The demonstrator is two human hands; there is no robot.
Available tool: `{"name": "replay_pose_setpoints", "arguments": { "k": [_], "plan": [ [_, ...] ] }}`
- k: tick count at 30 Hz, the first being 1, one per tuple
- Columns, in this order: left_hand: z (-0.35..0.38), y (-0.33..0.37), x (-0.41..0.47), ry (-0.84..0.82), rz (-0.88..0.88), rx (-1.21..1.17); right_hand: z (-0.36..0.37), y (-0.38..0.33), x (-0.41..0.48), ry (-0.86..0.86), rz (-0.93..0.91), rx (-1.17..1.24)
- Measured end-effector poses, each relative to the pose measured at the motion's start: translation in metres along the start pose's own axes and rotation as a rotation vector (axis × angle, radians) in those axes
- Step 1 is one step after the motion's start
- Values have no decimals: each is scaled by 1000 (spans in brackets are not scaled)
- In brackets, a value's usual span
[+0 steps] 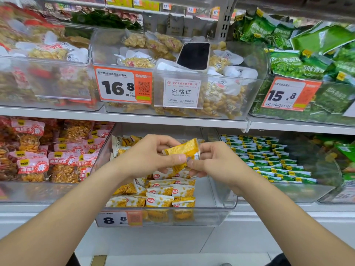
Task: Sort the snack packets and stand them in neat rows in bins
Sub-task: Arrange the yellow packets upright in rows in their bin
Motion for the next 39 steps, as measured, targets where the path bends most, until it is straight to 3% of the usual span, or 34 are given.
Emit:
{"name": "replay_pose_setpoints", "arguments": {
  "k": [7,10,12,14,18,21,24,30,39],
  "plan": [
    [10,-2,2,81,-33,-98,0,-8,-1,18,-22,-14],
    [15,0,2,118,-88,-231,-3,-6,4,115,-53,-20],
    [16,-1,2,172,-127,-311,-5,-7,6,175,-107,-195],
    [17,-5,1,228,-170,-407,1,-10,3,127,-151,-466],
    [25,-6,0,176,-257,-555,5,-11,-3,123,-148,-718],
    [26,-4,3,171,-293,-408,-2,-14,-5,239,-186,-793],
    [24,3,8,194,-232,-183,-10,-7,-6,210,-109,-625],
    [27,10,10,146,-119,-149,-2,3,-15,-35,-31,-55],
    [36,2,13,-12,-214,-509,-7,4,-28,-83,33,9]
  ]
}}
Point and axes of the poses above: each hand's wrist, its own x-axis towards the middle knuckle, its own z-axis out of the palm, y = z × x, the point moved 6 cm from there along x, towards the middle knuckle, and after that the axes turned 14 degrees about -y, right-handed, at the moved point
